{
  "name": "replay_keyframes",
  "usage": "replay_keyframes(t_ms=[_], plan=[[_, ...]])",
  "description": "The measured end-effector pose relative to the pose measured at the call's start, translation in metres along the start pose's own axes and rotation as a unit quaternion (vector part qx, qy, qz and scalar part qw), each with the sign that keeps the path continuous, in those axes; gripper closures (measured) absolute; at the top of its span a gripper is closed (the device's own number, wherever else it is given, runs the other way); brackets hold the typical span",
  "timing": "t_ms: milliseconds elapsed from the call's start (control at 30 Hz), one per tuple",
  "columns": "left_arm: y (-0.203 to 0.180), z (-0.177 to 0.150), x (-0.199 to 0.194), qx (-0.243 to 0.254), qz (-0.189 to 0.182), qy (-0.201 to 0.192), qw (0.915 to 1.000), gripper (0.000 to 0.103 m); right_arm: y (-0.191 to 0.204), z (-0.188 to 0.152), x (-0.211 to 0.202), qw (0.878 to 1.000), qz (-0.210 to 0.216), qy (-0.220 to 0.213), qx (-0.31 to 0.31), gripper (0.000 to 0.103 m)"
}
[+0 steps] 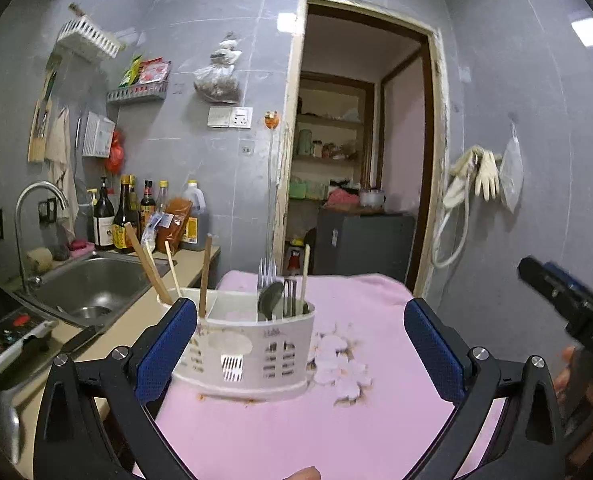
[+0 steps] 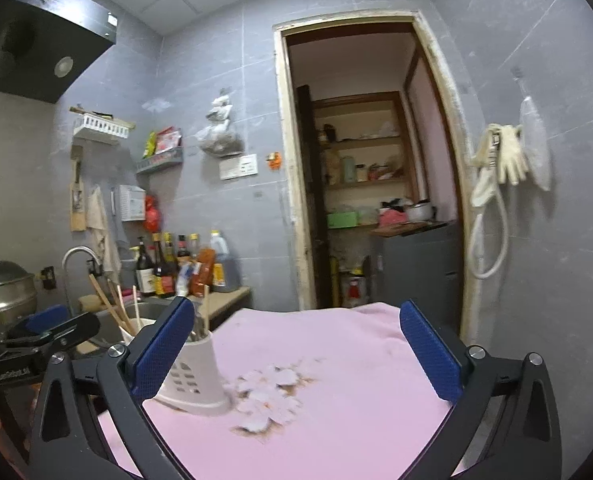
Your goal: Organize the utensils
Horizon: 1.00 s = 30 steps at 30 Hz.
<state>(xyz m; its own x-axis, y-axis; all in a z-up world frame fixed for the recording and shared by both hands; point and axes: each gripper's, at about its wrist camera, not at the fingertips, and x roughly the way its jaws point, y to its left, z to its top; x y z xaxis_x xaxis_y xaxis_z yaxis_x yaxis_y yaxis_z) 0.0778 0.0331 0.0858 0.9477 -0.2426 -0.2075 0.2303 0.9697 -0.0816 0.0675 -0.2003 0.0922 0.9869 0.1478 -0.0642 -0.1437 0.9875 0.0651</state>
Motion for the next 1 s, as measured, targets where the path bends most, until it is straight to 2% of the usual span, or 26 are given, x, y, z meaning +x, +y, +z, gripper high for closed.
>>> replay_keyframes(t_ms=[167, 300, 533, 800, 1000], plan=[[-0.017, -0.016, -0.008, 0.034, 0.041, 0.019, 0.9984, 0.001, -0.003, -0.012, -0.025, 1.0, -0.021, 0.01, -0.012, 0.0], [-0.022, -0.034, -0.013, 0.056, 0.072, 0.018, 0.9957, 0.001, 0.002, -0.026, -0.04, 0.999, -0.041, 0.015, -0.032, 0.0], [-0.018, -0.06, -0.022, 0.043, 0.106, 0.007, 0.9934, 0.001, 0.005, -0.046, -0.052, 0.996, -0.07, 0.021, -0.042, 0.0], [-0.002, -0.069, -0.028, 0.012, 0.106, 0.019, 0.9941, 0.001, -0.003, -0.055, -0.049, 0.996, -0.074, 0.039, -0.028, 0.0], [0.0, -0.066, -0.034, -0.003, 0.106, 0.012, 0.9943, 0.001, -0.004, -0.055, -0.05, 0.996, -0.076, 0.038, -0.027, 0.0]])
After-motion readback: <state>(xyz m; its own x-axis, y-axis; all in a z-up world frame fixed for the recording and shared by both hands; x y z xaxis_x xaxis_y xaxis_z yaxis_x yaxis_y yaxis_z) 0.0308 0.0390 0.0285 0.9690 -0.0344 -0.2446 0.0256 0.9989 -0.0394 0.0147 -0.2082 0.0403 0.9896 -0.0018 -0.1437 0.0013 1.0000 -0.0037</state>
